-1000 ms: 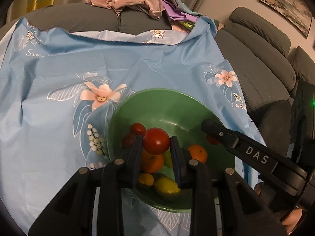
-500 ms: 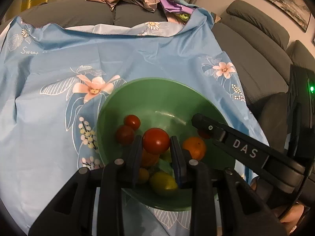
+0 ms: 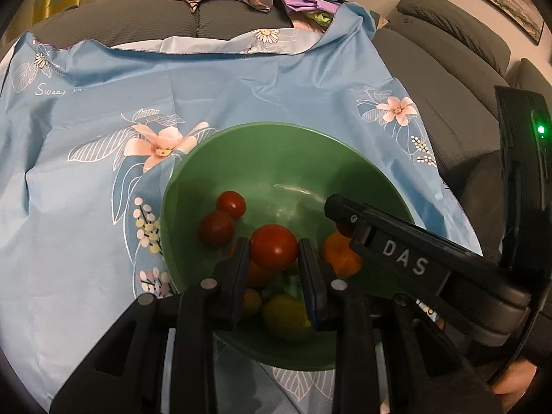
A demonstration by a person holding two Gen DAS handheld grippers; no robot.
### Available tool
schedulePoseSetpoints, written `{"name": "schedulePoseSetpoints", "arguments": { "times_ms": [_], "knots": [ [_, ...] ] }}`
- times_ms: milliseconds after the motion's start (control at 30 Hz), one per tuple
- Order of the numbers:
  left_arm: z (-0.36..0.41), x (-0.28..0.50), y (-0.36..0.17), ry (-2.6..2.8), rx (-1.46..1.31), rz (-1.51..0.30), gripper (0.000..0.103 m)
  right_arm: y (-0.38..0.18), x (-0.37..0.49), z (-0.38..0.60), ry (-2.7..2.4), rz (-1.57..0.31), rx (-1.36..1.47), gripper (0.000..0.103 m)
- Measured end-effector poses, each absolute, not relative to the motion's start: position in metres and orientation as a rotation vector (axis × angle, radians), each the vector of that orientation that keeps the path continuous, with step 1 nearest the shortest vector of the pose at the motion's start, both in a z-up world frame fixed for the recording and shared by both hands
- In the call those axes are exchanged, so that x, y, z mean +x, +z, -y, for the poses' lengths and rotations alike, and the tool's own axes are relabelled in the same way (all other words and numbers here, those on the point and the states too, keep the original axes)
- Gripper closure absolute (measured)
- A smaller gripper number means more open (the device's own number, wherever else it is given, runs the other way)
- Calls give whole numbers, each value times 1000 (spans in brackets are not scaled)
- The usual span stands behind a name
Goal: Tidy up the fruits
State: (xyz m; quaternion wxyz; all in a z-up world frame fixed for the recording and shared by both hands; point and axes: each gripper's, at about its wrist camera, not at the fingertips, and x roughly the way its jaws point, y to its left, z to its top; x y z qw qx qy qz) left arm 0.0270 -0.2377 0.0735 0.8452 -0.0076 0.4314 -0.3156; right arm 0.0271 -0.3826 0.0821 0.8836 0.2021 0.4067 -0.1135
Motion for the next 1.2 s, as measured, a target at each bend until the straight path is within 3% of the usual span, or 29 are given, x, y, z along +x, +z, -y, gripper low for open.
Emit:
{"name": "schedulePoseSetpoints", "arguments": {
  "times_ms": [367,400,433,500,567,600,700,867,1000,1200],
  "knots": [
    [238,25,74,-652,-2,-908,74,78,31,377,-235,-875,402,70],
    [238,25,75,-648,5,-908,64,79,31,377,-237,-874,402,70],
    [238,23,77,-647,20,-901,48,80,30,377,-242,-873,400,70],
    [236,19,83,-640,32,-864,38,82,29,378,-245,-865,399,58],
    [231,17,90,-641,30,-850,35,84,27,380,-234,-849,425,40],
    [229,16,92,-643,25,-850,33,85,25,382,-236,-841,437,38],
    [219,11,101,-627,15,-830,20,90,20,385,-256,-823,442,38],
    [205,-1,119,-600,20,-780,15,107,5,386,-273,-769,437,38],
    [192,-9,131,-556,5,-746,3,120,-5,386,-283,-719,433,35],
    [183,-14,140,-587,-44,-729,1,129,-10,382,-324,-699,396,35]
  ]
}}
